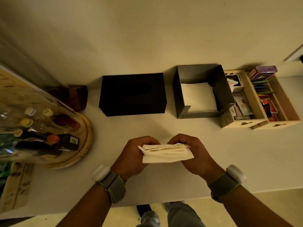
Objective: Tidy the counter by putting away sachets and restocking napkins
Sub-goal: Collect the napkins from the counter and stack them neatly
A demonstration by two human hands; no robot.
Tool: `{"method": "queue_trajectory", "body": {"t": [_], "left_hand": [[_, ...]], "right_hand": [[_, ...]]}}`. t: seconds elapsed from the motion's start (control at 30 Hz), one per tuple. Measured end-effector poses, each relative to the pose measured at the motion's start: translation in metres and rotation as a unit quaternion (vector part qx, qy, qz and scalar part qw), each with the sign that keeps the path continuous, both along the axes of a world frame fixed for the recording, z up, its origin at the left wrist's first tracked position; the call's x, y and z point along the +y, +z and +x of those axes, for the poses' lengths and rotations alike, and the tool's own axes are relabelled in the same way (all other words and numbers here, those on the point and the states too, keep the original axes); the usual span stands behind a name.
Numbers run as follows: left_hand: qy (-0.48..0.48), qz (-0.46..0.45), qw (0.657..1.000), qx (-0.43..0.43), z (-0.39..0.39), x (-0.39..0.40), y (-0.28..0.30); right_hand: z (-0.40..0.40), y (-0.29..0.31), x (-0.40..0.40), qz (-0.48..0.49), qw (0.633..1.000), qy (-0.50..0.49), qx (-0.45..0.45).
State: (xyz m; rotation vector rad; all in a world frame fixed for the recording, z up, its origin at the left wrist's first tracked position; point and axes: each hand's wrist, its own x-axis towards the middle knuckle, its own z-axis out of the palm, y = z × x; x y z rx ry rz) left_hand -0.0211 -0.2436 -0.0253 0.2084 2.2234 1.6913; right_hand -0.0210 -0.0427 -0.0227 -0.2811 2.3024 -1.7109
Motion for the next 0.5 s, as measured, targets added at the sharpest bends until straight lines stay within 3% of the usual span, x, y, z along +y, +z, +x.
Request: {"method": "queue_trajectory", "body": {"t": [0.07,0.13,0.23,0.3,0.4,0.5], "left_hand": [[0.018,0.052,0.998,-0.039,0.000,0.001,0.002],[0.050,0.078,0.992,-0.085,0.004,-0.005,0.006],[0.070,0.155,0.979,-0.116,0.016,-0.010,0.006],[0.124,0.177,0.967,-0.133,0.024,-0.003,0.005],[0.163,0.194,0.965,-0.067,0.026,0.014,0.008],[0.183,0.195,0.963,-0.031,0.021,0.009,0.017]], "right_hand": [[0.000,0.000,-0.003,-0.075,0.996,-0.040,0.001],[0.004,0.002,-0.001,-0.183,0.977,-0.090,-0.056],[0.009,0.006,-0.005,-0.383,0.898,-0.128,-0.176],[0.014,0.007,-0.012,-0.441,0.863,-0.125,-0.210],[0.023,0.003,-0.016,-0.416,0.882,-0.113,-0.190],[0.029,-0.005,0.000,-0.270,0.944,-0.107,-0.158]]}}
